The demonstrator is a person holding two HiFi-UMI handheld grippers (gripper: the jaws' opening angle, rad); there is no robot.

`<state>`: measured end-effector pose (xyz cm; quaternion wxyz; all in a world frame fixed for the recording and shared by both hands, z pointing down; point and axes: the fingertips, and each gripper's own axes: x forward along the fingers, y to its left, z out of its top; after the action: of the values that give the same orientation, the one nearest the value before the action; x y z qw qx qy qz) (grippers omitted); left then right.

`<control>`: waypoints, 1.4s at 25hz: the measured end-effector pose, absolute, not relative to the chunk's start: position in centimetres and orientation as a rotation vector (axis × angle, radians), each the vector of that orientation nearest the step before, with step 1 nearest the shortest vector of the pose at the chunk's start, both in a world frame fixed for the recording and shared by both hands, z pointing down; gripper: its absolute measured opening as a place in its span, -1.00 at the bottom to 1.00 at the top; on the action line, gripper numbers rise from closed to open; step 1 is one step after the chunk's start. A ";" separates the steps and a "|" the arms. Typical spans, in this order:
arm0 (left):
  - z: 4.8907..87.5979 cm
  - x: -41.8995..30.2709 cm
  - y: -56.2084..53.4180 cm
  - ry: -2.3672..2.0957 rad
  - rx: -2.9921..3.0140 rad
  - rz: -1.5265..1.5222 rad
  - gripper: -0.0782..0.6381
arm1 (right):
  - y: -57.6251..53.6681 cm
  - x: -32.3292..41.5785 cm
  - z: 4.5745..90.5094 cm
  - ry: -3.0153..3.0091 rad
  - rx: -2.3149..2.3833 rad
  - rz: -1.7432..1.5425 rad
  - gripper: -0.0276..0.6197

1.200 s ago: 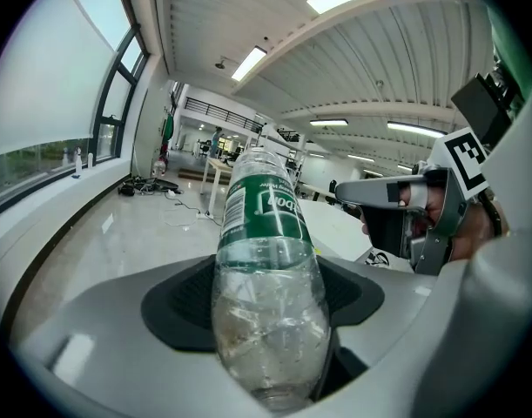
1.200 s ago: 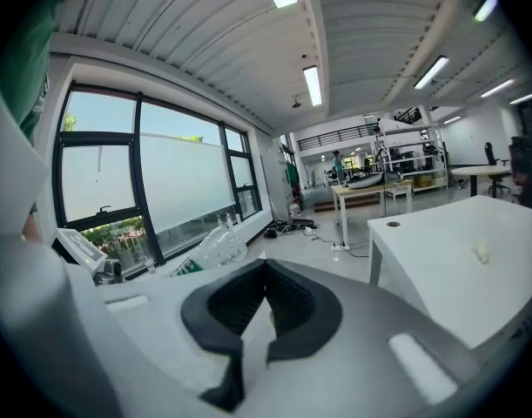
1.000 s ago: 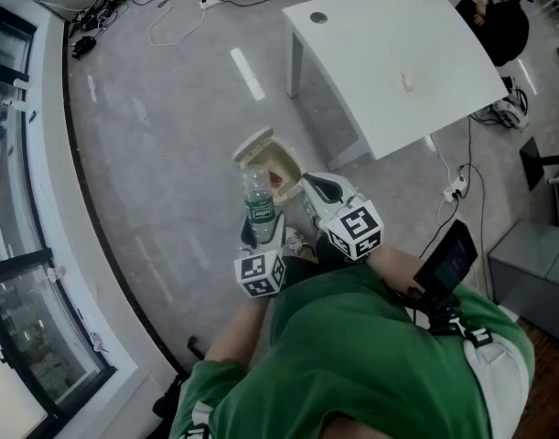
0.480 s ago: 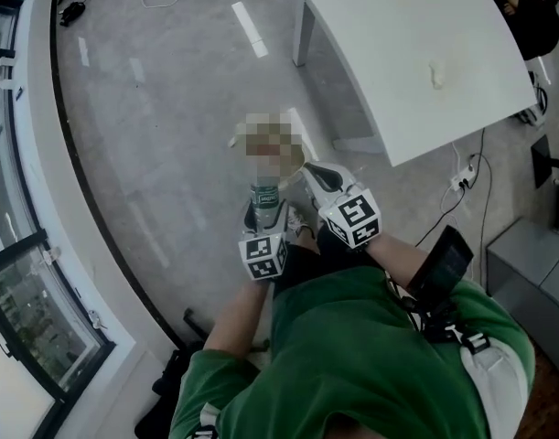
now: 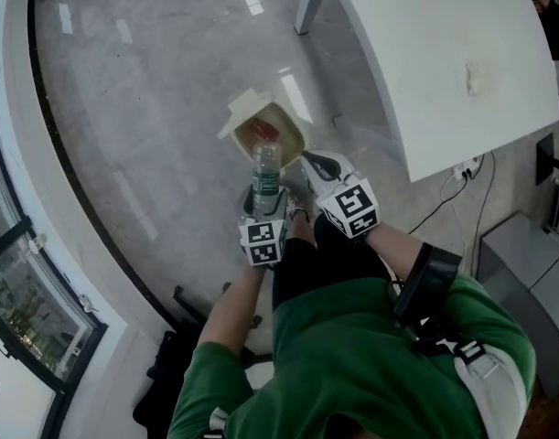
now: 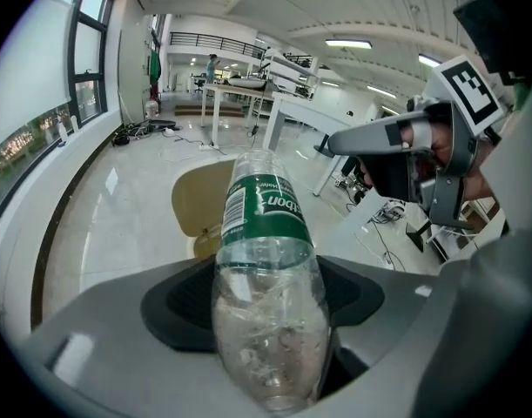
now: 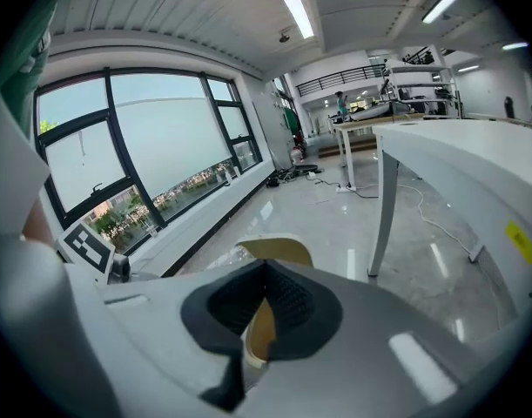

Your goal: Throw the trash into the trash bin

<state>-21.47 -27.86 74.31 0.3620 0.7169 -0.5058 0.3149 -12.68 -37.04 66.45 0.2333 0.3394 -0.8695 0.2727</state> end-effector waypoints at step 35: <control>95.9 -21.6 -31.7 -1.074 1.547 1.028 0.18 | -38.8 -13.4 85.6 -2.259 0.858 0.846 -0.91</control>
<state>-21.57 -31.69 95.89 0.4775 0.6336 -0.4397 0.4210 -13.38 -38.83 85.65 0.2867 0.3210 -0.8453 0.3165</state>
